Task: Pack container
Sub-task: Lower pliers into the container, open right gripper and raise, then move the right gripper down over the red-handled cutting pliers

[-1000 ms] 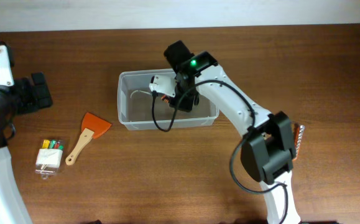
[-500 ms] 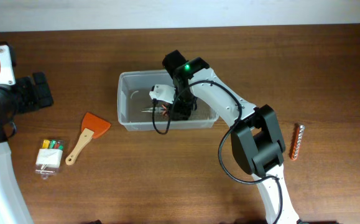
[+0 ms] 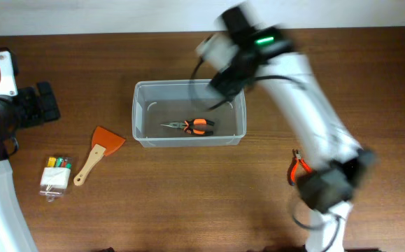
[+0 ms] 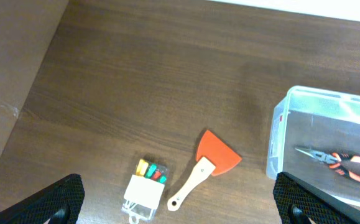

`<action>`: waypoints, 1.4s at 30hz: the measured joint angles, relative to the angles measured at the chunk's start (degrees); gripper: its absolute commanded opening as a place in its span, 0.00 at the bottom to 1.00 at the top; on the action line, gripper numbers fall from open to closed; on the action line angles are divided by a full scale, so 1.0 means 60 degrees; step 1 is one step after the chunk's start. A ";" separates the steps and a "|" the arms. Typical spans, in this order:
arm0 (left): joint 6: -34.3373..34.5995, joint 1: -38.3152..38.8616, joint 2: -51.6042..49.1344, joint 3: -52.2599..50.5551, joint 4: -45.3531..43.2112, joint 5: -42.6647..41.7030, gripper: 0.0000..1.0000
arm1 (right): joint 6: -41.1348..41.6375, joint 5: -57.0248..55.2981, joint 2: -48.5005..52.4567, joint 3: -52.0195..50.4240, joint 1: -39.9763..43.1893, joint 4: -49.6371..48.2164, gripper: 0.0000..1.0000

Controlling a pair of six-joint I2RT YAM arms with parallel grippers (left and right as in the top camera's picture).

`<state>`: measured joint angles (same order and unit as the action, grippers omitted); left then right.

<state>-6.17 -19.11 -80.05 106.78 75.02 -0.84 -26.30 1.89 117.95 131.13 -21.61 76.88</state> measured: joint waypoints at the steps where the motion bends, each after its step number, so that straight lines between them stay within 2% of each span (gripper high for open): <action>1: 0.0000 0.0000 0.0000 0.0000 0.0051 0.0000 0.99 | 0.0506 -0.0157 -0.0663 0.0237 0.0539 0.0310 0.99; 6: 0.0000 0.0000 0.0000 0.0000 0.0117 -0.0036 0.99 | 0.2696 -0.0594 -0.2499 0.0623 0.3049 0.2186 0.99; 9: 0.0000 0.0000 0.0000 0.0000 0.0117 -0.0051 0.99 | 0.3603 -0.0641 -0.2674 0.0576 0.4054 0.3326 0.99; 12: 0.0000 0.0000 0.0000 0.0000 0.0109 -0.0076 0.99 | 0.4142 -0.0335 -0.2670 0.0040 0.4652 0.3351 0.98; 17: 0.0000 0.0000 0.0000 0.0000 0.0113 -0.0237 0.99 | 0.4532 0.0087 -0.3701 -0.2229 0.4911 0.3315 0.98; 23: 0.0000 0.0004 0.0000 0.0000 0.0127 -0.0510 0.99 | 0.4648 0.0266 -0.7271 -0.6069 0.4907 0.3297 0.99; 27: 0.0000 0.0004 0.0000 0.0000 0.0138 -0.0576 0.99 | 0.4670 0.0357 -0.8837 -0.8448 0.4889 0.2033 0.98; 32: 0.0000 0.0004 0.0000 0.0000 0.0149 -0.0608 0.99 | 0.4674 0.0433 -0.8448 -1.1318 0.4273 -0.1147 0.98; 37: 0.0000 0.0004 0.0000 0.0000 0.0186 -0.0616 0.99 | 0.4911 0.0459 -0.7275 -1.2633 0.3289 -0.3279 0.98; 42: 0.0000 0.0004 0.0000 0.0000 0.0255 -0.0616 0.99 | 0.5278 0.0452 -0.5905 -1.2681 0.2874 -0.4258 0.98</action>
<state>-6.17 -19.09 -80.05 106.78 76.55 -4.54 5.37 4.60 82.52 55.05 -4.36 51.33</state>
